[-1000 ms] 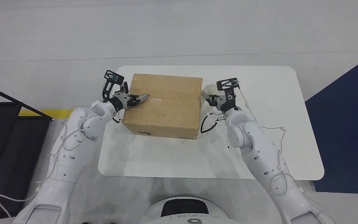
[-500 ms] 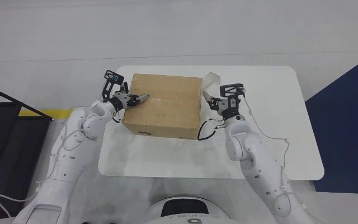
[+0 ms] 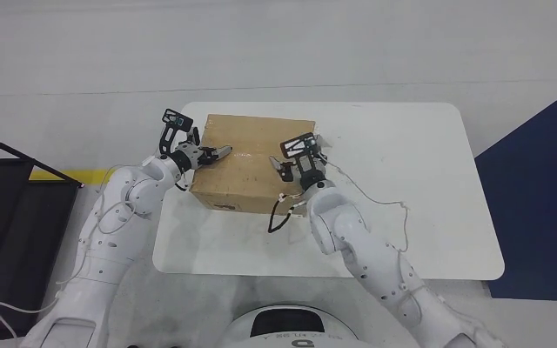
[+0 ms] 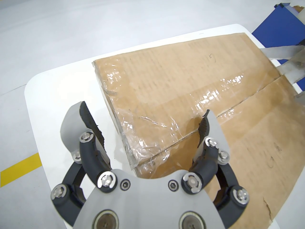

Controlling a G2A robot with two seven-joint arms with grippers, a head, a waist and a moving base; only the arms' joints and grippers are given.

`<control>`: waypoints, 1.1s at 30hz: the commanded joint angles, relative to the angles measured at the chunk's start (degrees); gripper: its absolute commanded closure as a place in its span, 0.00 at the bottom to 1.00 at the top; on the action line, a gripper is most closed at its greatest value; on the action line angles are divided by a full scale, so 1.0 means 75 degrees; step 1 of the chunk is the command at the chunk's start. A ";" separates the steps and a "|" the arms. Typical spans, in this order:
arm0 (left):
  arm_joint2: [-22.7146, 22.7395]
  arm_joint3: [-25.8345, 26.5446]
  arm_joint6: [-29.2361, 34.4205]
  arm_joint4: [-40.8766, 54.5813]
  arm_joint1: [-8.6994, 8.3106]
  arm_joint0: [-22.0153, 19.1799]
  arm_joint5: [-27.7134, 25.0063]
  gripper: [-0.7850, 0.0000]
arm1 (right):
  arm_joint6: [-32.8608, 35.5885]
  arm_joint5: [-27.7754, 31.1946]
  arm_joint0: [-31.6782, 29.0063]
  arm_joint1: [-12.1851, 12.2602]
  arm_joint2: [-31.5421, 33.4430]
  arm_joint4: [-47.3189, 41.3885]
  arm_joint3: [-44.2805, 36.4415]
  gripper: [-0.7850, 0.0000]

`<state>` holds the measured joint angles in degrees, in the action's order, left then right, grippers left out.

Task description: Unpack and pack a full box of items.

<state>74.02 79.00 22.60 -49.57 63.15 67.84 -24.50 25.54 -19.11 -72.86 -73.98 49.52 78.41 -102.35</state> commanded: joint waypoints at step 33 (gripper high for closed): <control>0.0000 0.0000 0.0000 0.0000 0.0000 0.0000 0.0000 0.00 | -0.0283 0.2647 -0.2852 0.0565 0.3158 0.0646 -0.0656 0.00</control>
<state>74.02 79.00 22.60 -49.57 63.15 67.84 -24.50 23.45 0.82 -94.98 -69.59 74.34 83.21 -107.80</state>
